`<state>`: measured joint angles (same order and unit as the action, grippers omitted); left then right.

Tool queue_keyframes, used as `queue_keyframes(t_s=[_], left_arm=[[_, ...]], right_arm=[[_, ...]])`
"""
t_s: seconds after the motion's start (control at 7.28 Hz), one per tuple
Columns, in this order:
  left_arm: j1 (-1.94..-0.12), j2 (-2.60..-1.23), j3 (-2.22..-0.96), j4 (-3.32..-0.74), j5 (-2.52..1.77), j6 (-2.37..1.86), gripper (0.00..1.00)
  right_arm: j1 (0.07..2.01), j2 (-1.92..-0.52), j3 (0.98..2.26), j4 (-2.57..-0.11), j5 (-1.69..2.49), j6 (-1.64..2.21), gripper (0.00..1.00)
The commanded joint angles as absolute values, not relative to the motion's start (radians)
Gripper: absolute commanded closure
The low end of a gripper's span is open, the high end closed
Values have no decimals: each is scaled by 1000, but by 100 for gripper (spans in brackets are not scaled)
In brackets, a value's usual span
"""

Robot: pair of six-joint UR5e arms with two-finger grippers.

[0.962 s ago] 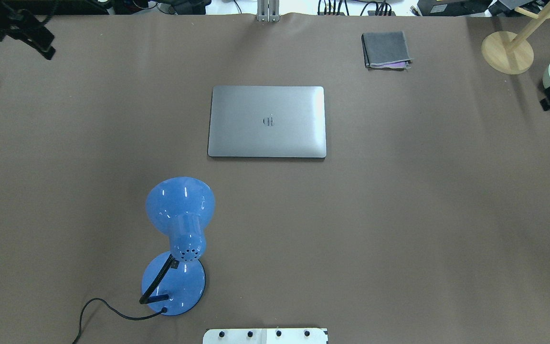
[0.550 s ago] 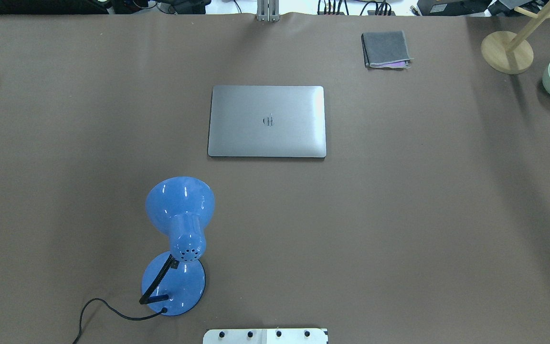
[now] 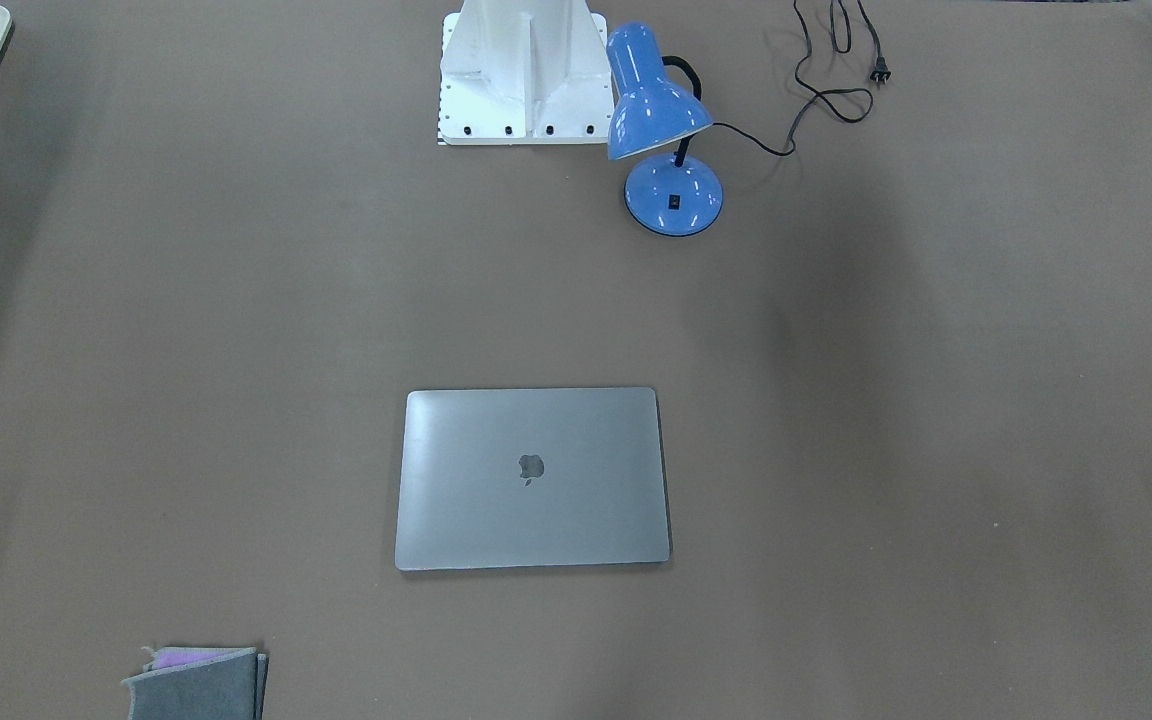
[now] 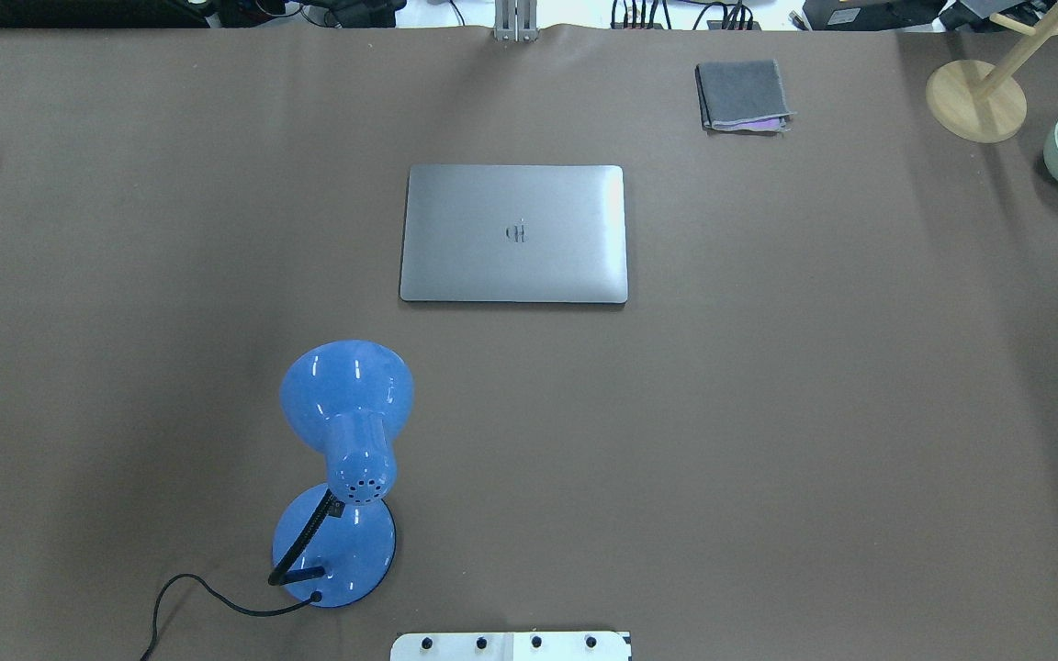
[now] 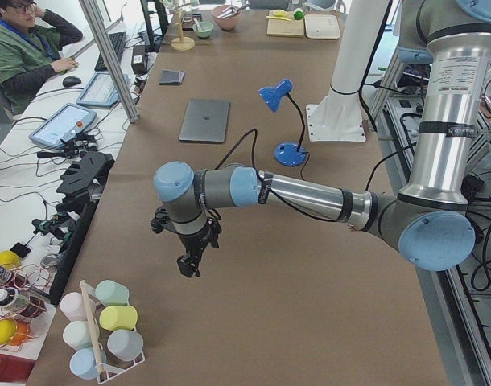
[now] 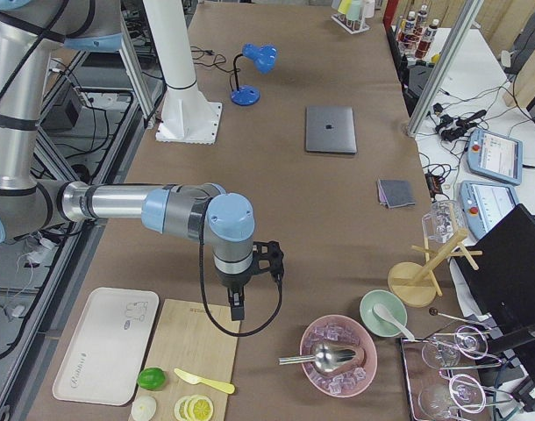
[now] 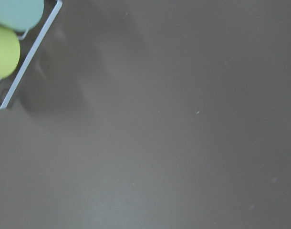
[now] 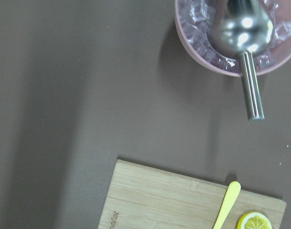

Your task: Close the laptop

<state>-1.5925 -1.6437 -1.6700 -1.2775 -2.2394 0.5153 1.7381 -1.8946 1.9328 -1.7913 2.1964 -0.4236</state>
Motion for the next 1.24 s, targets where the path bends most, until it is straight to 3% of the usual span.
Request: queue_keyframes(t_s=[0.0,1.1], left_arm=[[-1614,-1596,-1667,-1330,-2313,435,1],[-1612,-1545,-1706,-1413,-2372,357,1]], right_arm=[[1715,-1891,1902,-1786,2172,-419,0],[1588,-1853,1904,-1764,2178,-225,0]])
